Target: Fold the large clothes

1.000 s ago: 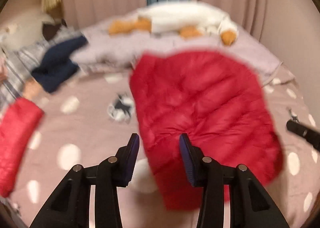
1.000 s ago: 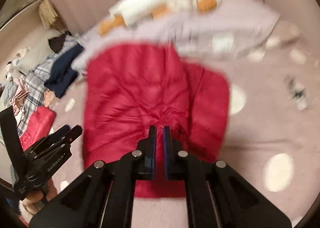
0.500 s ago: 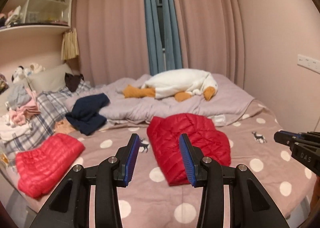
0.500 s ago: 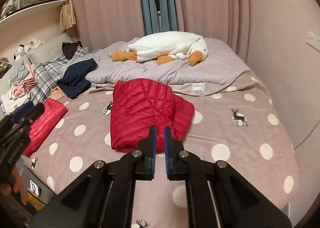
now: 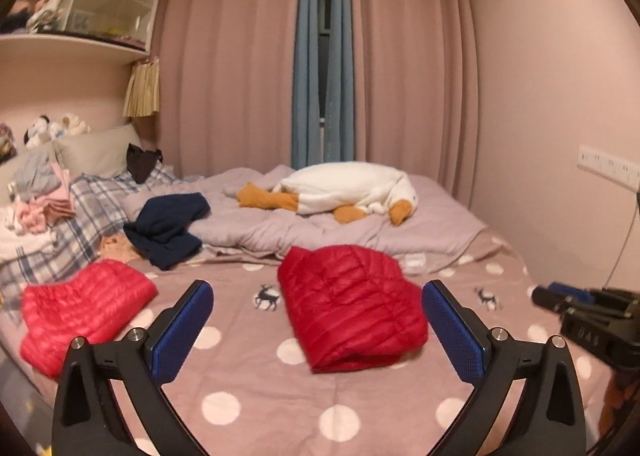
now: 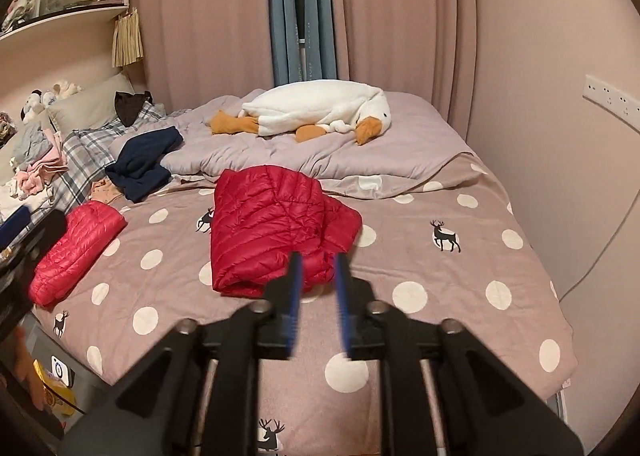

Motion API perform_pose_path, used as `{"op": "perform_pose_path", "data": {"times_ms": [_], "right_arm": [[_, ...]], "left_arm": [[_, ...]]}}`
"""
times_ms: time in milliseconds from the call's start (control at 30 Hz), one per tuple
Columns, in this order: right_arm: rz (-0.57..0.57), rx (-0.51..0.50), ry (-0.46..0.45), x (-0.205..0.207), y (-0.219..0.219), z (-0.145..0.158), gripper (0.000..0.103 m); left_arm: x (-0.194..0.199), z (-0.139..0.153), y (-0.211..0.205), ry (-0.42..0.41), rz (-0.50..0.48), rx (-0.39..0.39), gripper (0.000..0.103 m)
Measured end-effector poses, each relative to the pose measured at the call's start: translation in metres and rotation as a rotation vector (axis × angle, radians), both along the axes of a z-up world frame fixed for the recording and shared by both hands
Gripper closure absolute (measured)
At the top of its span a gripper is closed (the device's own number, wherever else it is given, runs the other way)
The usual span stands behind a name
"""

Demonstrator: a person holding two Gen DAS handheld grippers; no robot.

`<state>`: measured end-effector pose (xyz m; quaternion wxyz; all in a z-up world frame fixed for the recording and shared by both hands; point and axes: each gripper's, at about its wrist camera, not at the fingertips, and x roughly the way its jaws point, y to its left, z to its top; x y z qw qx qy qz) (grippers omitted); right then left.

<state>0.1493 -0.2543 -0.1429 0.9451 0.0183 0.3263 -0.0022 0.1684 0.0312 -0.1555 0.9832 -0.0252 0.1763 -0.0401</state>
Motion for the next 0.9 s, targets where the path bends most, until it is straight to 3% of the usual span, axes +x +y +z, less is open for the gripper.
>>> {"op": "perform_pose_path", "data": {"times_ms": [167, 267, 633, 900], "right_arm": [[-0.03, 0.025, -0.028, -0.004, -0.002, 0.002, 0.018], [-0.047, 0.03, -0.057, -0.009, -0.002, 0.006, 0.003], [-0.06, -0.022, -0.083, -0.016, 0.006, 0.011, 0.0], [-0.068, -0.043, -0.083, -0.019, 0.007, 0.012, 0.0]], "left_arm": [[0.004, -0.003, -0.003, 0.035, 0.01, 0.027, 0.0], [0.005, -0.006, -0.007, 0.044, -0.004, 0.048, 0.0], [-0.004, -0.005, -0.008, 0.025, -0.028, 0.036, 0.0], [-0.003, -0.004, -0.004, 0.032, 0.013, 0.06, 0.0]]}}
